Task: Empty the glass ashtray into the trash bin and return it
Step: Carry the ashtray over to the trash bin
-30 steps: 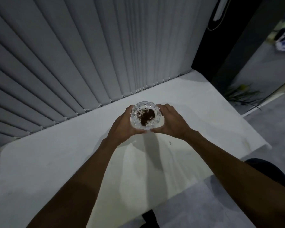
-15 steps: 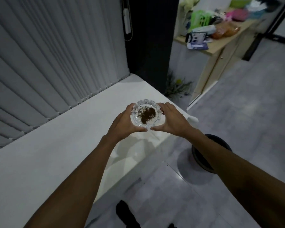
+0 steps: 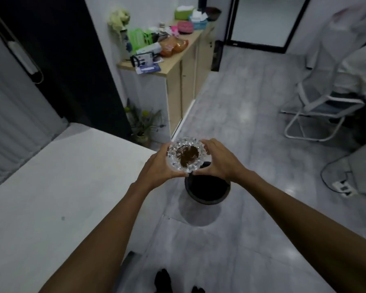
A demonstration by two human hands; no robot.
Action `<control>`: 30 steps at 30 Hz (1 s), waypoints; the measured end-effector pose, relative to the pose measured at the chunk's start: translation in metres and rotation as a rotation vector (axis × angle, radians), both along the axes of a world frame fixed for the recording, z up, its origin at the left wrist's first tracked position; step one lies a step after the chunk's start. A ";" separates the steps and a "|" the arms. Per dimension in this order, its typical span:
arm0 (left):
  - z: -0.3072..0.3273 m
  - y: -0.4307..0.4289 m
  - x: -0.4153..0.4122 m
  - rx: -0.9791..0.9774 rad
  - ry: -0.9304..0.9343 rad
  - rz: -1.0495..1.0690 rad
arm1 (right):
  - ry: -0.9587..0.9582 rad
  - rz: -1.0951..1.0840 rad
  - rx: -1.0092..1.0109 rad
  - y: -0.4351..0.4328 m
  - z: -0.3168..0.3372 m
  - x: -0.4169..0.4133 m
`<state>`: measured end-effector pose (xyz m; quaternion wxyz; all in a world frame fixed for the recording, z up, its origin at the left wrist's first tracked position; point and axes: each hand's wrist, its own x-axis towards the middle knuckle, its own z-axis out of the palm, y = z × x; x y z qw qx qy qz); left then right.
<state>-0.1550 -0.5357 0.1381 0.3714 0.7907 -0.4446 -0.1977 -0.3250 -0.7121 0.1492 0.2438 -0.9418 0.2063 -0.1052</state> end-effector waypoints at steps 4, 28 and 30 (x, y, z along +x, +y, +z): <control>-0.016 -0.048 -0.013 0.009 0.008 -0.088 | 0.021 -0.109 0.033 -0.025 -0.007 -0.031; -0.089 -0.200 0.013 0.191 0.083 -0.333 | 0.040 -0.280 0.239 -0.140 -0.104 -0.033; -0.094 -0.211 0.014 0.201 0.105 -0.297 | 0.047 -0.259 0.241 -0.156 -0.108 -0.030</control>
